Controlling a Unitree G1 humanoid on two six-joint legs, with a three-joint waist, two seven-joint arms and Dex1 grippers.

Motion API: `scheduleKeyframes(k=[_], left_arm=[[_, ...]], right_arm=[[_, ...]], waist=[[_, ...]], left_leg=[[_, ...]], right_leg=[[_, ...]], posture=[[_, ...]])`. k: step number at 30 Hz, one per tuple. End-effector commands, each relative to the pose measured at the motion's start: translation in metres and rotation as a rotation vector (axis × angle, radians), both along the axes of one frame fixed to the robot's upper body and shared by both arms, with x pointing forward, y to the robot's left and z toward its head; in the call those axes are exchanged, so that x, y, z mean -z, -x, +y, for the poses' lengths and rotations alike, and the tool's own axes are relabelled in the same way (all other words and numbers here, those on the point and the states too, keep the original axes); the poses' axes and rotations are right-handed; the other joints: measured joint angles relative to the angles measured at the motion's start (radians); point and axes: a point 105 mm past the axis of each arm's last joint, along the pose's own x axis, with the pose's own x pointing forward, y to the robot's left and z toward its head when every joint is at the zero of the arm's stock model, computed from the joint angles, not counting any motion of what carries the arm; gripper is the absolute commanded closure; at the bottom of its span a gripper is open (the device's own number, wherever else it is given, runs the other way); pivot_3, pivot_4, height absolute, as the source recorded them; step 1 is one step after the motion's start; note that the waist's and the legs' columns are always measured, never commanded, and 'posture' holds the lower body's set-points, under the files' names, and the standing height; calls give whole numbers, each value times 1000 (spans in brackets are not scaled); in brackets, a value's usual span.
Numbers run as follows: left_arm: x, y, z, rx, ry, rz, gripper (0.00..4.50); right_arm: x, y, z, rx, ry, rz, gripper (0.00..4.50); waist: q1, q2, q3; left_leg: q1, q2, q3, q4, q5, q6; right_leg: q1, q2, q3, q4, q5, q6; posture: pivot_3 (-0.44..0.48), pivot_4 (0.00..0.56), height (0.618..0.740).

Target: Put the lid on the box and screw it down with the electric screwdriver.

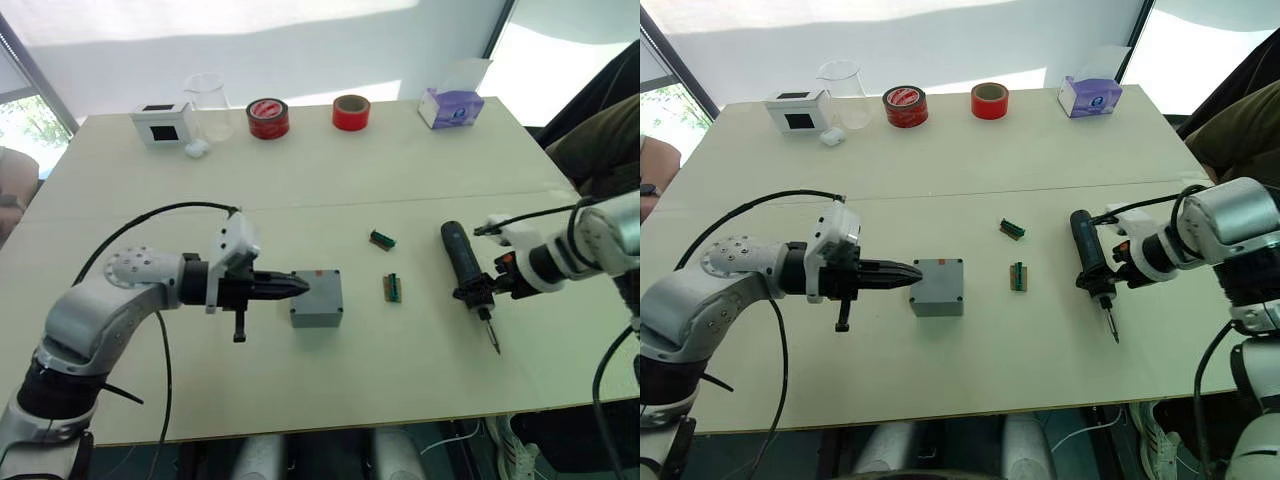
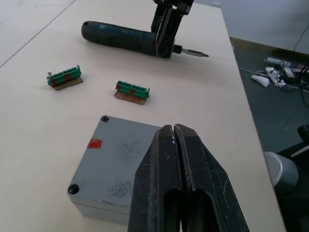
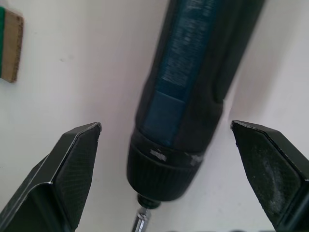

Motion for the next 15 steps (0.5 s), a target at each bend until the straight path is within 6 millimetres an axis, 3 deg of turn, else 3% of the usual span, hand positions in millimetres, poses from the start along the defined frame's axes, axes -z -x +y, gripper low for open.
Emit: scheduleKeyframes(k=[1, 3, 4, 12, 15], left_arm=[[-8, 3, 0, -17, 21, -42, 4500], [-3, 2, 3, -43, 5, -37, 4500], [-2, 3, 8, -60, 1, -31, 4500], [1, -2, 13, -88, -10, -28, 4500], [4, -8, 17, -112, -17, -32, 4500]], right_arm=[[1, -9, -4, -2, 34, -10, 17], [7, -18, -6, -5, 42, -6, 17], [10, -21, -5, -16, 57, -2, 252], [22, -31, -5, -52, 70, 44, 2639], [9, -44, -4, -39, 48, -25, 2640]], waist=[[1, -1, 0], [-2, -2, -1], [-3, -3, -2], [-6, -15, -9], [-9, -17, -10]], left_leg=[[0, 0, 0, 0, 0, 0], [0, 0, 0, 0, 0, 0], [1, 0, 0, 1, 0, 0], [5, 1, -1, 0, 0, 0], [10, 1, -1, 0, 0, -1]], right_leg=[[0, 0, 0, 0, 0, 0], [1, 0, 0, 0, 0, 0], [1, 0, 0, 0, 0, 0], [5, 1, 0, 0, 0, 0], [10, 2, 0, -1, 0, 0]], posture=[[0, 150, 740], [0, 150, 740], [0, 150, 740], [0, 150, 740], [0, 150, 740]])
